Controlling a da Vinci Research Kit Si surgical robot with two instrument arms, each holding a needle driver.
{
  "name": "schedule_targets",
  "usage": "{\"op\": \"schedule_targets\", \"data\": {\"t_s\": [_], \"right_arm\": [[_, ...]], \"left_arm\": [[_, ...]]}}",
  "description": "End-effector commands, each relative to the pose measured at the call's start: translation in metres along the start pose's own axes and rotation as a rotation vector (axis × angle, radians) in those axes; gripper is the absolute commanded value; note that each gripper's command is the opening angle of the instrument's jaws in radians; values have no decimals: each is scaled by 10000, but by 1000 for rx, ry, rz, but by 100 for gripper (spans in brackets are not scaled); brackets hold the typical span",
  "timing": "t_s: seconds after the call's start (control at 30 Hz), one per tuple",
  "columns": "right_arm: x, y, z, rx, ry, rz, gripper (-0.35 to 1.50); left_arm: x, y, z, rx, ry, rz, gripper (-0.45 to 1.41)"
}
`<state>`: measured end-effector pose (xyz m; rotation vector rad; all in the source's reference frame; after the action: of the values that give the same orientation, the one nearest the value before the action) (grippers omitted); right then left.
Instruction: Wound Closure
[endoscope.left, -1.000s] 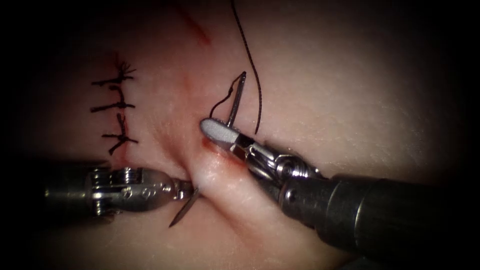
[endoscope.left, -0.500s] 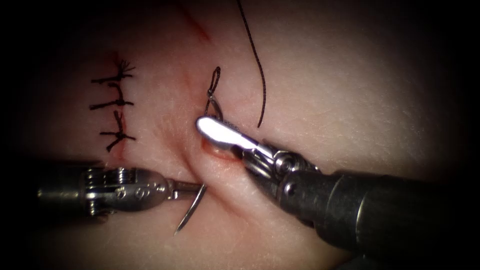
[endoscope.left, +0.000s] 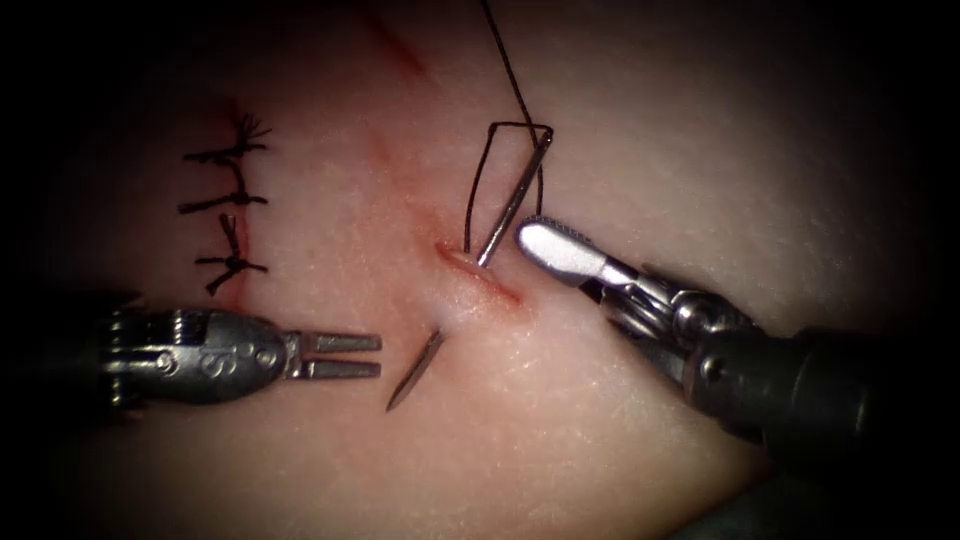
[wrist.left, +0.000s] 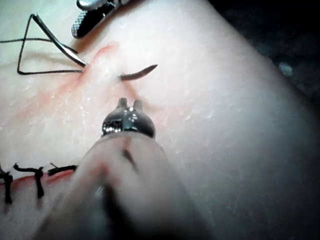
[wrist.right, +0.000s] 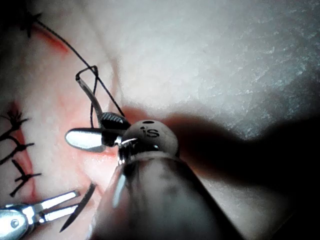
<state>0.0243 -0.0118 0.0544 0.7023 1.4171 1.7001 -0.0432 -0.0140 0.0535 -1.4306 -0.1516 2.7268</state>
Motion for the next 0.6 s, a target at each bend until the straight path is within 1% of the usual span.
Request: {"op": "schedule_targets", "data": {"t_s": [0.03, 0.07, 0.17, 0.2, 0.33, 0.37, 0.4, 0.47, 0.57, 0.6], "right_arm": [[-4, 6, -5, -3, -23, -2, 120], [-4, 6, -5, -3, -23, -2, 120], [-7, 8, -10, 7, -51, -12, 120], [-8, 8, -11, 14, -58, -13, 118], [-14, 10, -13, 31, -73, -18, 118], [-17, 12, -13, 35, -76, -20, 118], [-17, 12, -13, 35, -76, -20, 118], [-20, 15, -14, 39, -81, -26, 118], [-21, 18, -15, 42, -81, -29, 116], [-22, 18, -15, 42, -81, -30, 116]], "left_arm": [[0, -5, 11, -24, 22, 43, 20], [0, -5, 11, -24, 22, 43, 20], [0, -9, 14, -53, 49, 100, 32], [0, -11, 14, -63, 66, 122, 37], [0, -14, 16, -78, 121, 187, 44], [0, -14, 17, -96, 146, 215, 49], [0, -14, 17, -96, 146, 215, 49], [2, -12, 18, -126, 179, 247, 61], [3, -11, 20, -144, 197, 263, 64], [4, -10, 21, -155, 207, 270, 69]]}}
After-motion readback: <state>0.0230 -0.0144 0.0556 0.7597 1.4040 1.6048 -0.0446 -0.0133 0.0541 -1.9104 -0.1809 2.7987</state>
